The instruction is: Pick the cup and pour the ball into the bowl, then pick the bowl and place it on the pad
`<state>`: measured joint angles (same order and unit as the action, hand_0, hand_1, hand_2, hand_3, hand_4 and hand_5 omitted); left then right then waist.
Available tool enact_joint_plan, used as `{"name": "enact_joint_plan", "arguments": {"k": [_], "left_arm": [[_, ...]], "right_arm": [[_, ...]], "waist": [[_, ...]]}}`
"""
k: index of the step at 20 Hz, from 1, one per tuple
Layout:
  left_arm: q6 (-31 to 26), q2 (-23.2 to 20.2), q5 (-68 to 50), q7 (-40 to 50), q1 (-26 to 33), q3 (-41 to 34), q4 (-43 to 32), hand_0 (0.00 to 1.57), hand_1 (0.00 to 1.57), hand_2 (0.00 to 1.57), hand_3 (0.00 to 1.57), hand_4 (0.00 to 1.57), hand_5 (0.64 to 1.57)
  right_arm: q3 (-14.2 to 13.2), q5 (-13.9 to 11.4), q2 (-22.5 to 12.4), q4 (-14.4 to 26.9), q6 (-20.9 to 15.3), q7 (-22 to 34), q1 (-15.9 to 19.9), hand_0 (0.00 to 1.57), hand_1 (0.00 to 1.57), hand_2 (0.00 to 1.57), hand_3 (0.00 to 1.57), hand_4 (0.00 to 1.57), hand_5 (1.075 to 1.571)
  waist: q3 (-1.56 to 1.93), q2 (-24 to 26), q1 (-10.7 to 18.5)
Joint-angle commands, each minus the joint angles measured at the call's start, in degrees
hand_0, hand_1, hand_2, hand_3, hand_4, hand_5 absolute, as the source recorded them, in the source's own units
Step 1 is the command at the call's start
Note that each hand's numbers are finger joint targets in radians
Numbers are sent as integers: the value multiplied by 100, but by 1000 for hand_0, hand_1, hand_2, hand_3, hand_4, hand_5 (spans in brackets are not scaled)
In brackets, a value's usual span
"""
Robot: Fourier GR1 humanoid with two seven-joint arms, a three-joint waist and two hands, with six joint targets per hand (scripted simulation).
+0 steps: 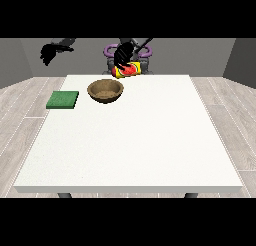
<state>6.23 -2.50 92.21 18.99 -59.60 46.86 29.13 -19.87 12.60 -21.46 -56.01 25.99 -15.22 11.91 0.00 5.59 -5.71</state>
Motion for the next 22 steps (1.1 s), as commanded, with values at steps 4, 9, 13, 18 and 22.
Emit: {"name": "enact_joint_plan", "arguments": {"k": [4,9,13,18,22], "left_arm": [[1215,-208,-2181,420,574,-2341,780,1301,1301,1571,1571,1571,1190],[2192,224,-3942,19,1386,-3698,1462,897,897,851,476,1264,1437],[2496,242,-5755,-631,2115,-4166,2169,0,0,0,0,0,1541],[1924,248,-7722,-2148,2789,-4211,3048,0,0,0,0,0,1563],[884,223,-8300,-3235,3442,-4425,3202,0,0,0,0,0,1565]], "right_arm": [[-44,52,46,-40,38,37,-444,0,0,0,0,0,1568],[-29,74,273,-154,-227,144,-413,0,0,0,0,251,1567],[231,-36,635,-332,-379,81,-124,0,0,0,0,331,1568],[527,-492,1068,-579,-1195,104,160,0,0,0,0,252,1571],[637,-660,1774,-658,-2015,74,31,0,0,0,0,295,1570]], "waist": [[-62,174,292],[-129,-60,578],[-143,-644,291],[-67,-854,420],[-21,-839,993]]}}
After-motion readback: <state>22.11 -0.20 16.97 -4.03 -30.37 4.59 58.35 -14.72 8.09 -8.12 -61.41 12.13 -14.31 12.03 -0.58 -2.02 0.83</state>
